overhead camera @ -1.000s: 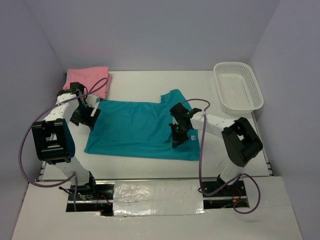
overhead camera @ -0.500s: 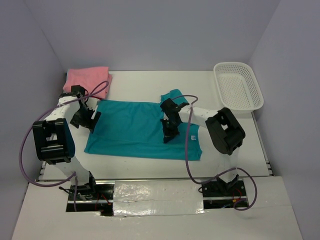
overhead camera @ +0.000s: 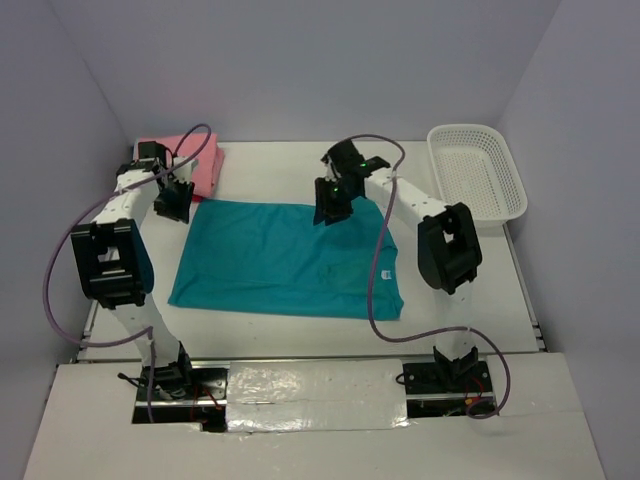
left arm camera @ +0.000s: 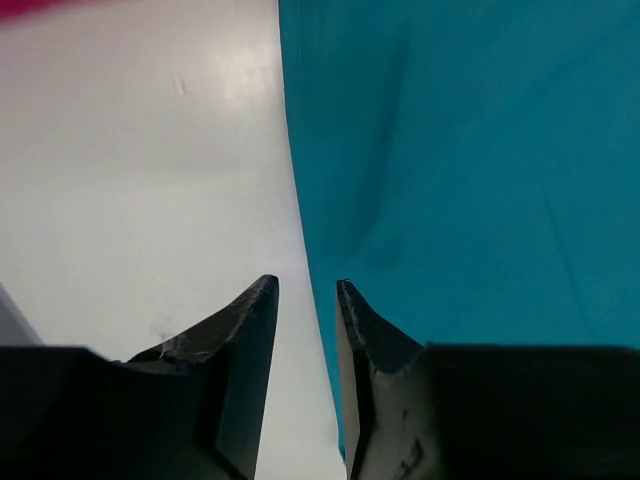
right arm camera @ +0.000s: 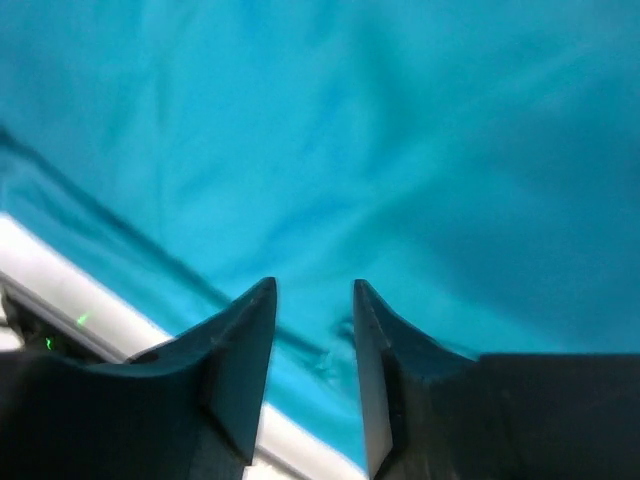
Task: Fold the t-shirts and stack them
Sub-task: Fold the flattened tshirt in 1/3 of the way, then grap the side of the flattened tshirt furthest away from the robot with both arms
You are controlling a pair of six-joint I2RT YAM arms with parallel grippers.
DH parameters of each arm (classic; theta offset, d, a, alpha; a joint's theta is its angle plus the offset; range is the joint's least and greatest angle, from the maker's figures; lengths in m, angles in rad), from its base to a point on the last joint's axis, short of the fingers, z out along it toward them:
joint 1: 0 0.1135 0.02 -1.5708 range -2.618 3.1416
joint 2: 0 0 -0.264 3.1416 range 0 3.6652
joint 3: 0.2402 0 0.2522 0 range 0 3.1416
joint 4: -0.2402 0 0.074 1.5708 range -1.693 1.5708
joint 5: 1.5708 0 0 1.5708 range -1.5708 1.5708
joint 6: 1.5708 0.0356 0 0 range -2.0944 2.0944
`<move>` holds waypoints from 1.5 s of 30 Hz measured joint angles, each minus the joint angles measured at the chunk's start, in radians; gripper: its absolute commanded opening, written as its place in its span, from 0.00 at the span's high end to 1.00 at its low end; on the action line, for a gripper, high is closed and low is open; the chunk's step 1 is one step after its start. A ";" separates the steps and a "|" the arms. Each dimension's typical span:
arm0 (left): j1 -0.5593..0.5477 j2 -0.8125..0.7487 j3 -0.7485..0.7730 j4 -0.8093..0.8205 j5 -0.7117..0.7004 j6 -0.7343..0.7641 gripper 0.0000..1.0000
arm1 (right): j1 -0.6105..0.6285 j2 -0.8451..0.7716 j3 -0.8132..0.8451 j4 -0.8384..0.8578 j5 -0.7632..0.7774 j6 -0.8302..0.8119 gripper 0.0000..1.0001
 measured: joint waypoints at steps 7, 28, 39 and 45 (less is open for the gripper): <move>0.000 0.202 0.177 0.103 0.071 -0.125 0.30 | -0.240 0.171 0.286 -0.035 0.056 0.023 0.46; -0.020 0.395 0.286 0.185 0.107 -0.254 0.25 | -0.330 0.515 0.632 -0.116 0.102 0.071 0.35; -0.018 0.448 0.351 0.181 0.171 -0.295 1.00 | -0.329 0.520 0.594 -0.069 0.069 0.080 1.00; -0.018 0.391 0.263 0.198 0.174 -0.246 1.00 | -0.330 0.432 0.436 -0.010 0.051 0.066 1.00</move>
